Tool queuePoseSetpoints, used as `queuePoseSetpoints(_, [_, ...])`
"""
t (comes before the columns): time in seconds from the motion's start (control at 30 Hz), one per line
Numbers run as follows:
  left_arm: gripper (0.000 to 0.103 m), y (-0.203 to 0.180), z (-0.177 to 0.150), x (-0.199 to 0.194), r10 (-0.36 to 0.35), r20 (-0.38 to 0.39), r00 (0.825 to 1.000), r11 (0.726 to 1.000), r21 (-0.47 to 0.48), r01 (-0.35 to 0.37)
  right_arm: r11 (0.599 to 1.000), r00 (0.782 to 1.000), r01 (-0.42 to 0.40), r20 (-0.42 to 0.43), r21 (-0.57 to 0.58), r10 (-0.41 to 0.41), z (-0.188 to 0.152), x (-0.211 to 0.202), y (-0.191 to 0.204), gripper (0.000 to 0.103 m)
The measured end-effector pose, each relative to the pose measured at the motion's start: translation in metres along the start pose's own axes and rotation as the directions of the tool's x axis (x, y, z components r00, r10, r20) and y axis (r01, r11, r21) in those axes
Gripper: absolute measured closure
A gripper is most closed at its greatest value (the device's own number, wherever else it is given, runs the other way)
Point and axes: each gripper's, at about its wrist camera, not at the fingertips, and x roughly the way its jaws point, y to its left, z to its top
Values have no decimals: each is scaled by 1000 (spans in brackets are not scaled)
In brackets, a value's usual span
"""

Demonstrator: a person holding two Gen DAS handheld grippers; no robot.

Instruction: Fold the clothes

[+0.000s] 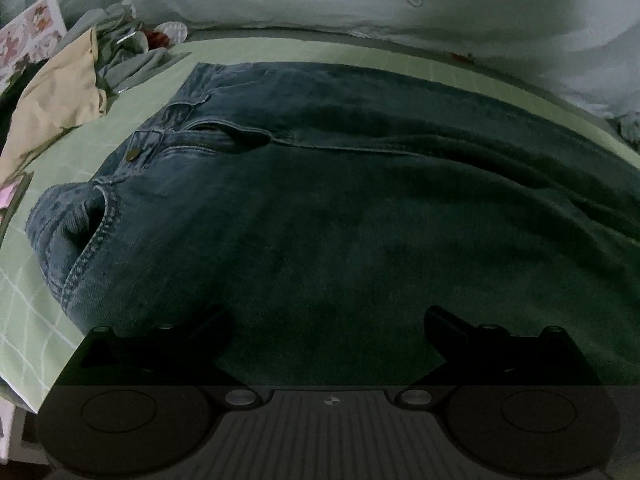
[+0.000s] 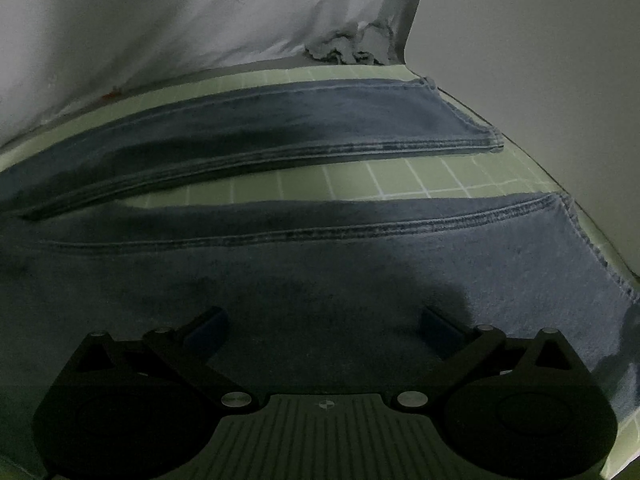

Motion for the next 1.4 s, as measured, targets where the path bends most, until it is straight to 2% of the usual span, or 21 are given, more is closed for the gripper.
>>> queuePoseSetpoints(0.33, [0, -6, 2, 3, 27, -23, 999, 999, 18, -27, 1000, 1000, 14, -14, 26, -13, 2, -3, -13, 0])
queuePoseSetpoints(0.4, [0, -2, 3, 0, 3, -22, 1000, 1000, -11, -4, 998, 1000, 25, -16, 55, -24, 1, -6, -20, 0])
queuePoseSetpoints(0.47, [0, 11, 6, -8, -45, -1, 999, 996, -83, 45, 995, 999, 33, -12, 93, -32, 0, -12, -29, 0])
queuePoseSetpoints(0.53, [0, 26, 9, -15, -57, 23, 998, 986, -155, 60, 985, 999, 37, -17, 170, -34, -4, -20, -44, 0])
queuePoseSetpoints(0.63, [0, 57, 14, -26, -2, 35, 999, 961, -276, 11, 948, 999, 33, -49, 315, -19, -12, -30, -72, 0])
queuePoseSetpoints(0.73, [0, 86, 14, -34, 56, 44, 997, 939, -342, -38, 900, 999, 17, -40, 436, 1, -22, -42, -100, 0])
queuePoseSetpoints(0.83, [0, 108, 7, -36, 127, 24, 992, 906, -409, -107, 870, 999, 25, -30, 492, -11, -29, -52, -117, 0])
queuePoseSetpoints(0.93, [0, 119, 2, -35, 179, 0, 984, 886, -434, -161, 847, 999, 49, -27, 529, -41, -33, -65, -126, 0])
queuePoseSetpoints(1.07, [0, 122, -3, -33, 184, -1, 983, 883, -439, -165, 814, 993, 116, -42, 569, -113, -43, -81, -135, 0])
queuePoseSetpoints(1.13, [0, 121, -5, -31, 172, 0, 985, 886, -437, -155, 797, 994, 109, -50, 595, -99, -49, -80, -142, 0])
queuePoseSetpoints(1.27, [0, 115, -2, -15, 138, -5, 990, 911, -391, -129, 768, 992, 111, -112, 631, -52, -50, -64, -148, 0])
queuePoseSetpoints(1.4, [0, 111, 4, -7, 117, 8, 993, 920, -378, -106, 757, 997, 75, -72, 649, -37, -47, -61, -144, 0])
